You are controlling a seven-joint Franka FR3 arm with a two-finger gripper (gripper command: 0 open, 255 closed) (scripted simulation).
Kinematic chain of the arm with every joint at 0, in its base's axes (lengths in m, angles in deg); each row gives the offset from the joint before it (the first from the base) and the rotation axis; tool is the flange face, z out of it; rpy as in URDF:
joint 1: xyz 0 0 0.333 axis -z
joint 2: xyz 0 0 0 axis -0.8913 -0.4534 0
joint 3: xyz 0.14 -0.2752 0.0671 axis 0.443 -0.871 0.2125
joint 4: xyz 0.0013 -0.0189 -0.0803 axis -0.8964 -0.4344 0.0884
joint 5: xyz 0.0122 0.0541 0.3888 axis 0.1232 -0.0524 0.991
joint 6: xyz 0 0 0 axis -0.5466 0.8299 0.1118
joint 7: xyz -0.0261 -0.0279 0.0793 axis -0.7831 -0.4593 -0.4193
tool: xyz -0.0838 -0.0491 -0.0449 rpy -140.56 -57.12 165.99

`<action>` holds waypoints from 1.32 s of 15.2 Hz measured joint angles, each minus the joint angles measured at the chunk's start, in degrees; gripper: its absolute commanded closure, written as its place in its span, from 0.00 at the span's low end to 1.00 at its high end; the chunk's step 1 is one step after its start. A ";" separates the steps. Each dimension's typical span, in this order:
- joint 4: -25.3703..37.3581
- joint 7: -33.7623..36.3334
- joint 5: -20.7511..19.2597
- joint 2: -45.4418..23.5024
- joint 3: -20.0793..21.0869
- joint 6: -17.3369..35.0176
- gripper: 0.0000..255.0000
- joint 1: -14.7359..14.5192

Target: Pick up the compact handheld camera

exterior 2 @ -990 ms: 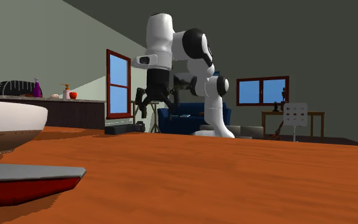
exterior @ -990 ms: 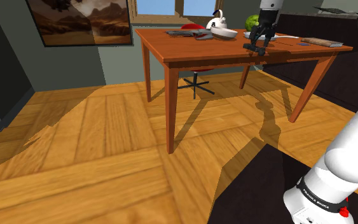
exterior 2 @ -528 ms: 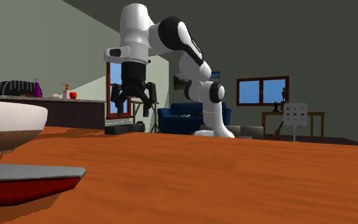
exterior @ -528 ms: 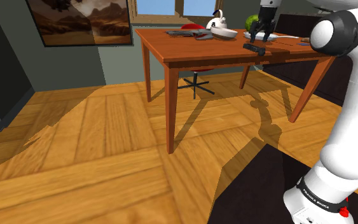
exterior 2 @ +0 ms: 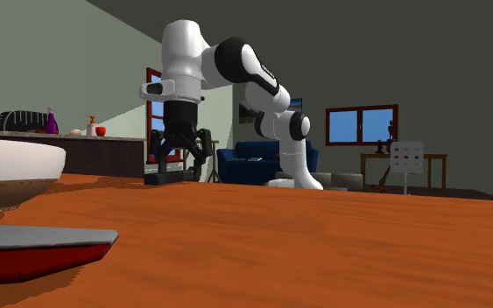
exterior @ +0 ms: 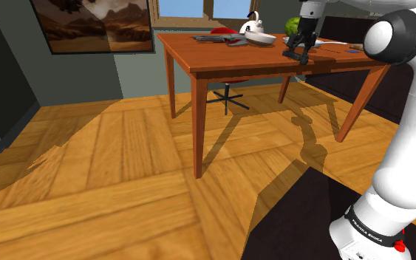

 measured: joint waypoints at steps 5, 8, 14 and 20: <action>-0.28 -0.08 0.00 0.19 -0.01 0.31 1.00 -0.01; -0.30 -0.06 -0.02 0.21 -0.01 0.30 1.00 -0.02; 3.55 -0.14 0.48 -1.08 -0.06 -2.47 1.00 0.55; 13.74 -0.51 2.06 -4.64 -0.14 -9.25 1.00 2.47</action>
